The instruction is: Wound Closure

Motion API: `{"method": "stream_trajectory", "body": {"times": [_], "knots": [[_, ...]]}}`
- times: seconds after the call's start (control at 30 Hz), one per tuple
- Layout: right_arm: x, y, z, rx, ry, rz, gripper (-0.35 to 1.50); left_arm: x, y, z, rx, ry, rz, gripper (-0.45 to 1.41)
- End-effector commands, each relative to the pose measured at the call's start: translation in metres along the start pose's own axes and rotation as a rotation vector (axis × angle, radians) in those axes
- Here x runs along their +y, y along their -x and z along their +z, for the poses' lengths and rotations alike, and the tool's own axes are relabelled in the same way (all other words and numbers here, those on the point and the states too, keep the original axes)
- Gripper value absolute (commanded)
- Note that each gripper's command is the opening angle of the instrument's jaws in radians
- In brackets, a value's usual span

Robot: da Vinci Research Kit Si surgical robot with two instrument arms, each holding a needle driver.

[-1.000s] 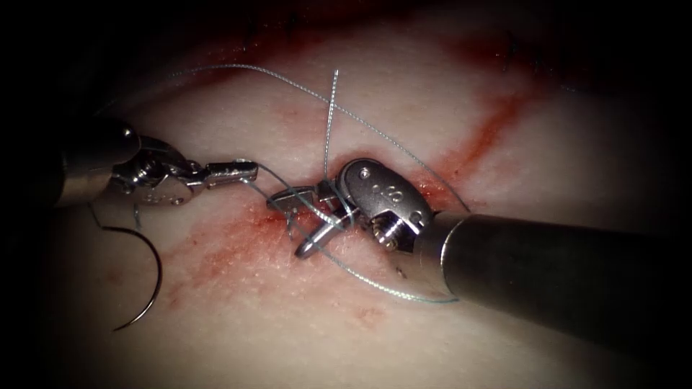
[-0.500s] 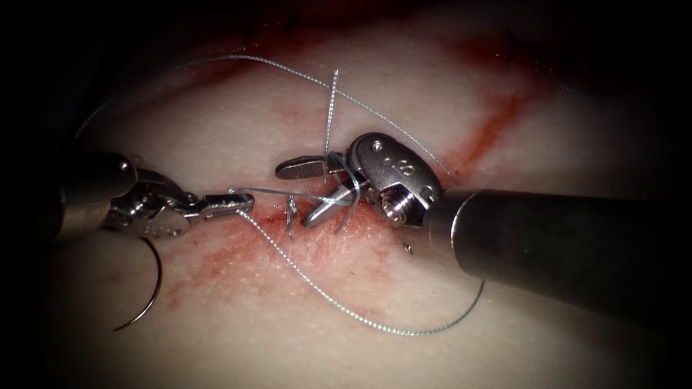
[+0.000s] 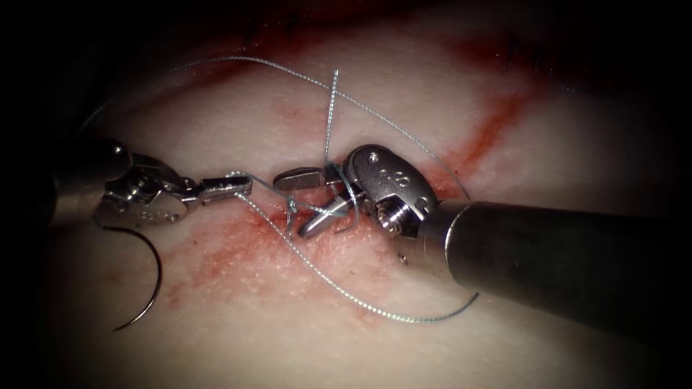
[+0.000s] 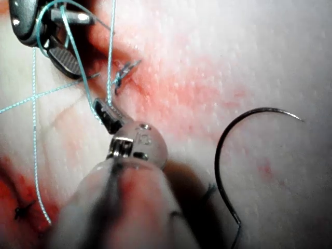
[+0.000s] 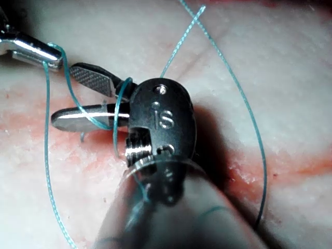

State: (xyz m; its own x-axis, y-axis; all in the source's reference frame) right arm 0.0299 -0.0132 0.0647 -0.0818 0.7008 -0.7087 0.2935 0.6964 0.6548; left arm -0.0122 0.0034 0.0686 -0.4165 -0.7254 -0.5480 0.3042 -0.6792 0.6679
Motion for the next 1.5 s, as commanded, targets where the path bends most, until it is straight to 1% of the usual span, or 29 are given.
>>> {"method": "stream_trajectory", "body": {"times": [0.03,0.23,0.47,0.63,0.77,0.87,1.03,1.2,1.27,1.5], "knots": [[0.0002,0.0008,0.0008,-0.003,-0.004,0.015,0.83,0.0001,0.0002,0.0007,-0.005,-0.006,-0.004,-0.45],[-0.0008,0.0013,0.0013,-0.017,-0.014,0.054,0.81,-0.0006,0.0008,0.0006,-0.023,-0.037,-0.020,-0.45],[-0.0008,0.0006,0.0012,-0.015,-0.012,0.060,0.81,0.0003,0.0011,0.0014,-0.035,-0.042,-0.009,-0.45],[-0.0006,-0.0005,0.0010,0.000,0.005,0.069,0.81,0.0013,0.0010,0.0024,-0.036,-0.007,-0.006,-0.45],[-0.0005,-0.0010,0.0007,0.002,0.005,0.049,0.81,0.0017,0.0004,0.0029,-0.013,0.013,-0.013,-0.45],[-0.0006,-0.0010,0.0007,0.001,0.004,0.049,0.81,0.0017,0.0001,0.0032,-0.004,0.026,-0.013,-0.45],[-0.0006,-0.0009,0.0007,0.002,0.003,0.037,0.80,0.0017,-0.0008,0.0037,0.051,0.066,-0.009,-0.45],[-0.0007,-0.0009,0.0008,0.001,0.001,0.037,0.80,0.0016,-0.0013,0.0041,0.065,0.094,-0.007,-0.45],[-0.0008,-0.0008,0.0008,0.001,0.001,0.037,0.80,0.0015,-0.0014,0.0043,0.066,0.118,-0.007,-0.45],[-0.0012,-0.0006,0.0016,0.018,0.012,0.039,0.80,0.0003,-0.0011,0.0056,0.061,0.110,-0.012,-0.45]]}}
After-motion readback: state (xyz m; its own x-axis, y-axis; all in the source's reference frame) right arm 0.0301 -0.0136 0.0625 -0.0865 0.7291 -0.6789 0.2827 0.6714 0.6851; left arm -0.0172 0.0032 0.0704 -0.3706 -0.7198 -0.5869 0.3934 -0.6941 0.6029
